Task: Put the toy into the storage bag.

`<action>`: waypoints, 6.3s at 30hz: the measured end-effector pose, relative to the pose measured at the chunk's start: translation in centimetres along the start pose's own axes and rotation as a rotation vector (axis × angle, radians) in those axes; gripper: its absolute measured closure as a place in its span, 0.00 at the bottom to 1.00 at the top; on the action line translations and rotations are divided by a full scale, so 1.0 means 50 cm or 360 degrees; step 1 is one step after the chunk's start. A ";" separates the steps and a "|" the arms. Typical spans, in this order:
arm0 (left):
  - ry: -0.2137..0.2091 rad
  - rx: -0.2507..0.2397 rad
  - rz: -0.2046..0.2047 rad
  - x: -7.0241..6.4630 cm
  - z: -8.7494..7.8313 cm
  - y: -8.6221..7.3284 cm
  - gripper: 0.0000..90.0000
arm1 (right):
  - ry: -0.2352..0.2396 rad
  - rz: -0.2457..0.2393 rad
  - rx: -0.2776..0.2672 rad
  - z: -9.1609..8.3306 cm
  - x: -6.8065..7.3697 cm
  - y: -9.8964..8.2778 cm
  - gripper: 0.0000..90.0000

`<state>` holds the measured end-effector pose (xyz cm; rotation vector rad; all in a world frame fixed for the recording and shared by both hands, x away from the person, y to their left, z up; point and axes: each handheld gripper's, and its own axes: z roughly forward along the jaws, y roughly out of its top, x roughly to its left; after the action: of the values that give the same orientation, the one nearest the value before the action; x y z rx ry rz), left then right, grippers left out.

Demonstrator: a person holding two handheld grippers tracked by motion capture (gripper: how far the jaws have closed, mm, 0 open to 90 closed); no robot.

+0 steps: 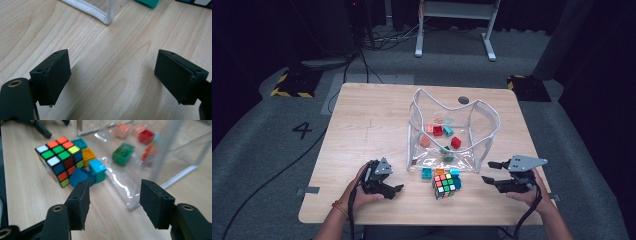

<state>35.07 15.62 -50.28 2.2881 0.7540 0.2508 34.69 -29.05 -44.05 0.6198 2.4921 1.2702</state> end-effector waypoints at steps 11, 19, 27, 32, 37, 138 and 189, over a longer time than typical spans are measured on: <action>0.0001 0.0000 0.0002 0.000 0.000 0.000 0.15 | 0.0171 -0.0109 0.0175 0.118 0.056 -0.010 0.48; -0.0002 -0.0001 0.0003 0.000 0.000 0.000 0.15 | 0.0224 -0.0116 0.0199 0.151 0.061 0.001 0.48; -0.0002 0.0000 0.0009 0.001 0.000 0.000 0.15 | 0.0211 -0.0098 0.0309 0.180 0.078 0.003 0.47; -0.0003 0.0001 0.0008 0.001 0.000 0.000 0.15 | 0.0207 -0.0082 0.0306 0.183 0.080 0.002 0.47; -0.0001 0.0001 0.0010 0.001 0.000 0.000 0.15 | 0.0230 -0.0096 0.0278 0.180 0.079 0.001 0.62; -0.0005 -0.0001 0.0005 0.000 0.000 0.000 0.15 | -0.0170 0.0003 -0.0195 -0.109 -0.091 0.087 0.46; -0.0006 0.0000 0.0003 0.000 0.000 0.000 0.15 | 0.0051 -0.0307 0.0215 0.085 -0.187 0.346 0.46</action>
<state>35.08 15.61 -50.29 2.2886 0.7496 0.2472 48.93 -21.66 -31.93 0.3791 2.6070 1.0575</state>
